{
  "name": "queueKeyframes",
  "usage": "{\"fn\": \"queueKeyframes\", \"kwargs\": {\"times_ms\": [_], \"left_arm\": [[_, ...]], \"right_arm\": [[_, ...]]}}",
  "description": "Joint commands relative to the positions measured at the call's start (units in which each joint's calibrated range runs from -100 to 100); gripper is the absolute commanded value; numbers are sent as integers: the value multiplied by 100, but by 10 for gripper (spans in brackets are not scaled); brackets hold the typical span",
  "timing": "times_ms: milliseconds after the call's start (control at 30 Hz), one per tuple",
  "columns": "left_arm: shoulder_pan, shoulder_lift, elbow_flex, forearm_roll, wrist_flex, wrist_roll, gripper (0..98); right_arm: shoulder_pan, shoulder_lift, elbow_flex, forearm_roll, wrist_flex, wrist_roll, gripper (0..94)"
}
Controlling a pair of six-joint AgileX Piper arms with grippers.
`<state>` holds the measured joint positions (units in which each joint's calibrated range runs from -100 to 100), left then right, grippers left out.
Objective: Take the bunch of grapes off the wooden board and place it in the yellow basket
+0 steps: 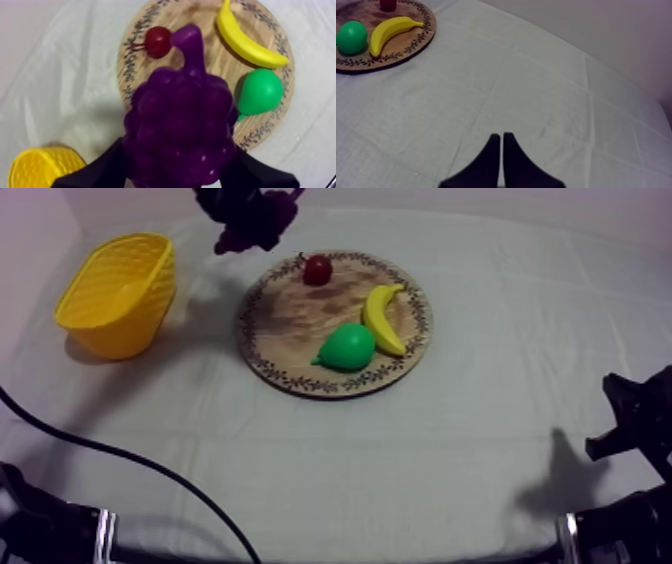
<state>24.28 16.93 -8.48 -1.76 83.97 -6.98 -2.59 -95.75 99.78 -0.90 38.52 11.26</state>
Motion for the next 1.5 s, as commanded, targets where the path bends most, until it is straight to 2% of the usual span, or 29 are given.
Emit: {"fn": "queueKeyframes", "kwargs": {"times_ms": [0, 367, 567, 767, 1067, 1467], "left_arm": [[-144, -61, 41, 31, -16, 70, 413], [-1108, -547, 429, 159, -16, 196, 406], [-1694, -676, 628, 251, -16, 401, 401], [-2115, -710, 756, 282, -16, 414, 402], [-2394, -740, 833, 225, 109, 530, 385], [-2346, -332, 955, 263, 123, 556, 393]], "right_arm": [[-1, 0, 0, -1, 3, 0, 3], [-1, 0, 0, -1, 3, 0, 3], [-1, 0, 0, -1, 3, 0, 3], [-1, 0, 0, -1, 3, 0, 3], [-1, 0, 0, -1, 3, 0, 3], [-1, 0, 0, -1, 3, 0, 3]]}}
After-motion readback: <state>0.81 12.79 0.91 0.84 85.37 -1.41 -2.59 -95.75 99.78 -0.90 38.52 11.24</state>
